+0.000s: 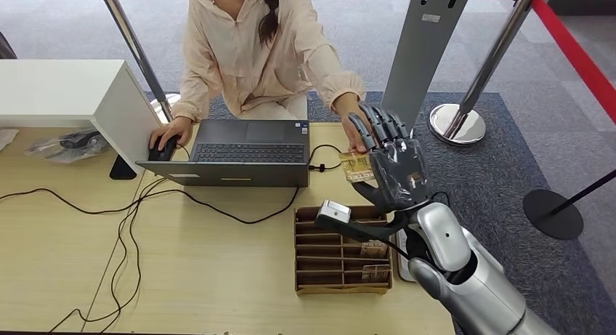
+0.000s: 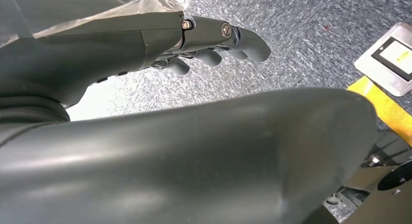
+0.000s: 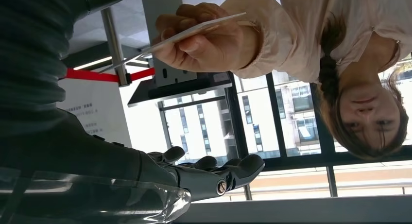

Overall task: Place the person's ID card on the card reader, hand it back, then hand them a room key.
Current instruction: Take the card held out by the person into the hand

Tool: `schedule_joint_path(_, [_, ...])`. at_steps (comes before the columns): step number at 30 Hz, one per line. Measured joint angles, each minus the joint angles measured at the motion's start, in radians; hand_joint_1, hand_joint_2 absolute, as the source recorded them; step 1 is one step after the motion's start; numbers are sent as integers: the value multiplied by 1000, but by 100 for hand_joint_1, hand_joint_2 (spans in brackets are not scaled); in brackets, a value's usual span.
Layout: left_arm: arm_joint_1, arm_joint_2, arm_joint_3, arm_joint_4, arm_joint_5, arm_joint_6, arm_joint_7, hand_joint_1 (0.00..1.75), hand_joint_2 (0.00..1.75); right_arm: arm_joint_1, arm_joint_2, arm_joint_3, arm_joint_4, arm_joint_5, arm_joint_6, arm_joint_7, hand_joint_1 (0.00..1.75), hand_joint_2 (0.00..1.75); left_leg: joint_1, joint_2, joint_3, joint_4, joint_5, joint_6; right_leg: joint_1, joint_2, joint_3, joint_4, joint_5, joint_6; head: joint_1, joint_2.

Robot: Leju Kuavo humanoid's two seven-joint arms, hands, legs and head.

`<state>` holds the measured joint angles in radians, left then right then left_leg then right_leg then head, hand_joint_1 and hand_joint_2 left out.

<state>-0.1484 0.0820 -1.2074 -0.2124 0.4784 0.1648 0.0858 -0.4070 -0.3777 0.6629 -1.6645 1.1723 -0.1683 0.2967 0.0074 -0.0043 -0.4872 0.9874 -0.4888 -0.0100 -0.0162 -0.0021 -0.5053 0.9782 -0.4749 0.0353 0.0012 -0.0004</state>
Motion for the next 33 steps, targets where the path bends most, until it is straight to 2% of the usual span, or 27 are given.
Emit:
schedule_joint_path(3, [0, 0, 0, 0, 0, 2, -1, 0, 0, 0, 0, 0, 16, 4, -4, 3, 133, 175, 0, 0, 0, 0, 0, 0, 0, 0, 0, 0, 0, 0, 0, 0])
schedule_joint_path(4, [0, 0, 0, 0, 0, 2, -2, 0, 0, 0, 0, 0, 22, 5, -5, 4, 165, 175, 0, 0, 0, 0, 0, 0, 0, 0, 0, 0, 0, 0, 0, 0])
schedule_joint_path(5, [0, 0, 0, 0, 0, 3, -2, 0, 0, 0, 0, 0, 26, 5, -6, 5, 175, 175, 0, 0, 0, 0, 0, 0, 0, 0, 0, 0, 0, 0, 0, 0])
schedule_joint_path(33, [0, 0, 0, 0, 3, 6, -11, 0, 0, -1, 0, -1, 62, 19, -27, 17, 175, 175, 0, 0, 0, 0, 0, 0, 0, 0, 0, 0, 0, 0, 0, 0])
